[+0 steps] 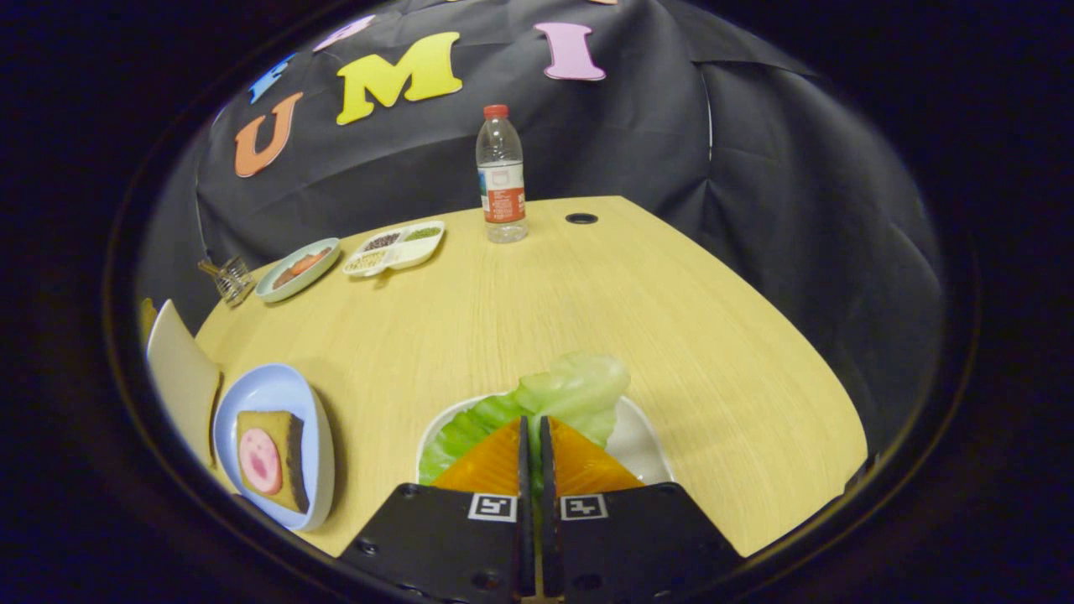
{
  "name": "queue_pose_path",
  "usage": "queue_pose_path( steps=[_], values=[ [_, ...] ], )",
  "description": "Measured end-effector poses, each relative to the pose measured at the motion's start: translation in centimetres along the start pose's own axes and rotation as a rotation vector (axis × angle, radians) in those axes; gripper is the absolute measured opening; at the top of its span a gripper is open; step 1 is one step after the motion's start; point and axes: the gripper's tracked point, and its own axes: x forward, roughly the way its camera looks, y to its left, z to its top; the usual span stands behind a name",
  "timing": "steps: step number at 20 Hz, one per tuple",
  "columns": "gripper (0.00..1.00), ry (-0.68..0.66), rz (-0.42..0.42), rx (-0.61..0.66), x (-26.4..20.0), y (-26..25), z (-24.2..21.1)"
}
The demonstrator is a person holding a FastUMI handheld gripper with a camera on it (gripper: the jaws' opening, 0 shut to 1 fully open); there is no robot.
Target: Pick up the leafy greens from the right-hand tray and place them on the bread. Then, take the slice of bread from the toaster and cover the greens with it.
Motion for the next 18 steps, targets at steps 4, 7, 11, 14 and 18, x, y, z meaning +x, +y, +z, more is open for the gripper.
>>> queue_pose_path(
  steps=[4, 7, 11, 14, 18],
  values=[
    [0.00, -0.022, 0.022, 0.009, -2.3, 0.7, 0.7],
    [0.00, -0.053, 0.063, 0.032, -4.9, 1.9, 2.0],
    [0.00, -0.109, 0.143, 0.022, -8.9, 5.5, 4.1],
    [0.00, -0.124, 0.216, -0.008, -11.3, 9.9, 4.4],
    [0.00, -0.135, 0.317, -0.079, -14.0, 17.0, 3.4]
  ],
)
